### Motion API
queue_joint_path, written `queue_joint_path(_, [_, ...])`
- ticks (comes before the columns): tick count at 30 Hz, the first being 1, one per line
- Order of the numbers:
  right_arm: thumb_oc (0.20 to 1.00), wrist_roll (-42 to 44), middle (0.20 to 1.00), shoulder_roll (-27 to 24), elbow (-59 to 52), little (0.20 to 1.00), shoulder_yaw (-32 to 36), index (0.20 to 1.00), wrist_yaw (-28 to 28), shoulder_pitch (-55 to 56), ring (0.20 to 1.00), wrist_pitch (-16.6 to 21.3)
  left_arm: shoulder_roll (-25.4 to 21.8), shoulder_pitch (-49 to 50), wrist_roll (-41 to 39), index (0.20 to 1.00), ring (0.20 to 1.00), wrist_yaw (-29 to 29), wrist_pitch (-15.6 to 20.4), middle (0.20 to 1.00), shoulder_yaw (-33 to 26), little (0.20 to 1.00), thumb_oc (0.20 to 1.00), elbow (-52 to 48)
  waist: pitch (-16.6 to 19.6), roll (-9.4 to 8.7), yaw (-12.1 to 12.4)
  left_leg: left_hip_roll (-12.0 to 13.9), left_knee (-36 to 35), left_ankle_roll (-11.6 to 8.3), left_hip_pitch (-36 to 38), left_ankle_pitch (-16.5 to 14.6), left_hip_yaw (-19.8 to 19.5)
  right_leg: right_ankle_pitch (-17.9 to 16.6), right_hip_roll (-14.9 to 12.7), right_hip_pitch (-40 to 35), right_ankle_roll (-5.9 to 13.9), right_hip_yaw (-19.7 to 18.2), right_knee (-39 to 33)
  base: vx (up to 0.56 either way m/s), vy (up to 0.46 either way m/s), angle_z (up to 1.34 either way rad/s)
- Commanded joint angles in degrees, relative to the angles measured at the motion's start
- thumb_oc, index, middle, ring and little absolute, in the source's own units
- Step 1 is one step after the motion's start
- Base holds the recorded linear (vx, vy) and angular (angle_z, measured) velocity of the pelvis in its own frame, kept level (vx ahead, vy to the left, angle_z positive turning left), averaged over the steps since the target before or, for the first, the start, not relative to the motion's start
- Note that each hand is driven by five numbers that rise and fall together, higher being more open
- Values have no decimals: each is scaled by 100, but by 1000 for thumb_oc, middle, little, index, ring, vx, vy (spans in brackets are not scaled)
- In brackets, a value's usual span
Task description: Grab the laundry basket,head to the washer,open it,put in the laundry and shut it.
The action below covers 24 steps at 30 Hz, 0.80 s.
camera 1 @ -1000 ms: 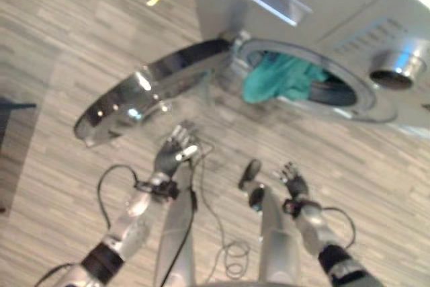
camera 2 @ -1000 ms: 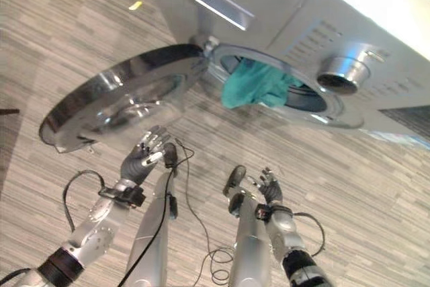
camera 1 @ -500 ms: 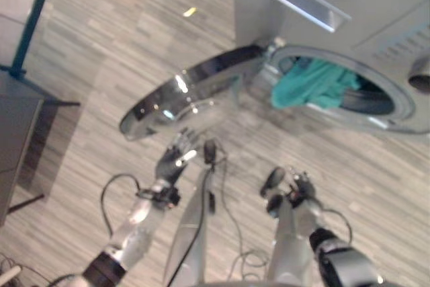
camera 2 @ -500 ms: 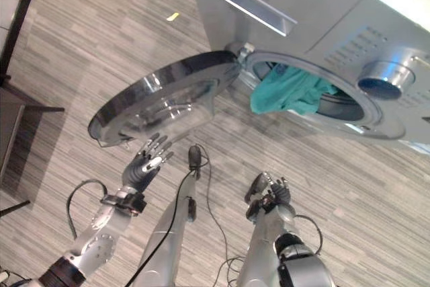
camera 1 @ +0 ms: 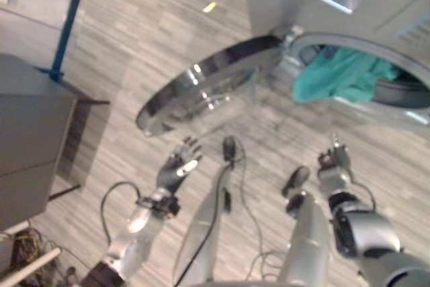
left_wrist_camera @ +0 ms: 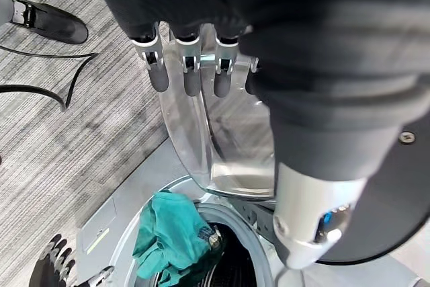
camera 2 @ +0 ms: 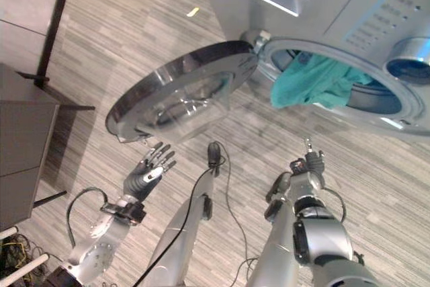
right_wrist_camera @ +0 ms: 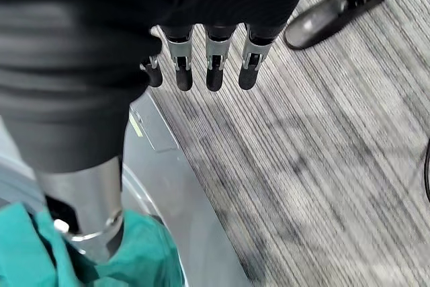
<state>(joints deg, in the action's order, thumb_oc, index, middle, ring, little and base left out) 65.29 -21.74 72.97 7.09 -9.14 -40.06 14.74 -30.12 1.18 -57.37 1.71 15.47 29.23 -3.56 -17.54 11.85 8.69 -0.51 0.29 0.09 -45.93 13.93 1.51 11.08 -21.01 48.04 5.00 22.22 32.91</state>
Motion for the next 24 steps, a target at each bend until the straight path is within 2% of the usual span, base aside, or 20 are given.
queue_joint_path(1, [1000, 203, 1000, -406, 187, 1000, 200, 1000, 76, -188, 1000, 108, 97, -14, 70, 1000, 1000, 202, 126, 1000, 161, 1000, 1000, -482, -123, 362, 231, -323, -200, 243, 112, -931, 60, 107, 320, -227, 96, 48, -751, -3, 23, 8])
queue_joint_path(9, [1000, 639, 1000, -947, 402, 1000, 539, 1000, 77, -816, 1000, 218, 68, -74, 0, 1000, 1000, 173, 213, 1000, 87, 1000, 1000, -731, -196, 644, 468, -460, -97, 279, -201, -946, 67, 209, 171, 158, 143, 23, -483, -3, 35, 8])
queue_joint_path(24, [1000, 921, 1000, -1642, 599, 1000, 402, 1000, 261, -1789, 1000, 263, -83, -30, 119, 1000, 1000, 178, 275, 1000, -27, 1000, 1000, -873, -289, 846, 742, -540, 162, 291, -757, -999, 148, 346, -17, 770, 220, -85, -32, 5, 7, 3])
